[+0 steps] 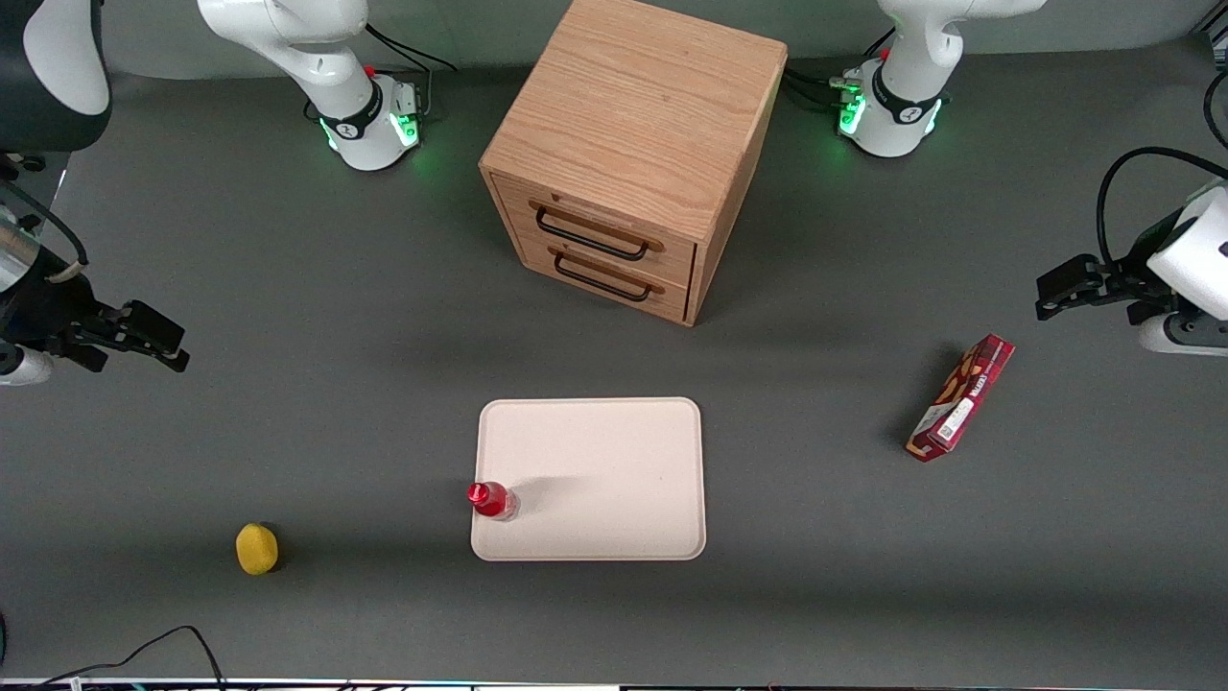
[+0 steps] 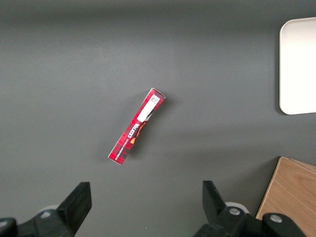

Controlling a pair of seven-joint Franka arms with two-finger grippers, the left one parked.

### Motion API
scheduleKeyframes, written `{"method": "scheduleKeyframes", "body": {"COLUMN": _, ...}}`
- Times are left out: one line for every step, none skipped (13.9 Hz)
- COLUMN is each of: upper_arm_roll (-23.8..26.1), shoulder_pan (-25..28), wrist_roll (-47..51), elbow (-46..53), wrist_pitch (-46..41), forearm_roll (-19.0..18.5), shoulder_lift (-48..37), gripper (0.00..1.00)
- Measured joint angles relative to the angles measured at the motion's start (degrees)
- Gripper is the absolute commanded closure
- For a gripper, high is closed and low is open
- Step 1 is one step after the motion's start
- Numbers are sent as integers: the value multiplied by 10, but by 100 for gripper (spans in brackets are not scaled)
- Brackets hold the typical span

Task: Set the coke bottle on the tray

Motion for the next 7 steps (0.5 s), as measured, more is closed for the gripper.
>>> {"method": "scheduleKeyframes", "body": {"upper_arm_roll": 0, "shoulder_pan": -4, "wrist_roll": -59, "elbow": -29, "wrist_pitch": 28, "forearm_roll": 0, "shoulder_lift": -4, "gripper": 0}}
{"method": "scheduleKeyframes", "body": {"upper_arm_roll": 0, "shoulder_pan": -5, "wrist_roll": -86, "elbow": -47, "wrist_pitch": 47, "forearm_roll": 0, "shoulder_lift": -8, "gripper": 0}}
{"method": "scheduleKeyframes", "body": {"upper_arm_roll": 0, "shoulder_pan": -7, "wrist_roll": -91, "elbow": -55, "wrist_pitch": 50, "forearm_roll": -1, "shoulder_lift": -15, "gripper": 0}}
{"method": "scheduleKeyframes", "body": {"upper_arm_roll": 0, "shoulder_pan": -11, "wrist_roll": -78, "elbow": -55, "wrist_pitch": 46, "forearm_roll": 0, "shoulder_lift": -25, "gripper": 0}}
{"method": "scheduleKeyframes", "body": {"upper_arm_roll": 0, "shoulder_pan": -14, "wrist_roll": -50, "elbow": -54, "wrist_pitch": 34, "forearm_roll": 0, "shoulder_lift": -37, "gripper": 0}}
{"method": "scheduleKeyframes", "body": {"upper_arm_roll": 0, "shoulder_pan": -15, "wrist_roll": -29, "elbow": -52, "wrist_pitch": 17, "forearm_roll": 0, "shoulder_lift": -48, "gripper": 0}}
{"method": "scheduleKeyframes", "body": {"upper_arm_roll": 0, "shoulder_pan": -15, "wrist_roll": -15, "elbow": -52, "wrist_pitch": 5, "forearm_roll": 0, "shoulder_lift": -56, "gripper": 0}}
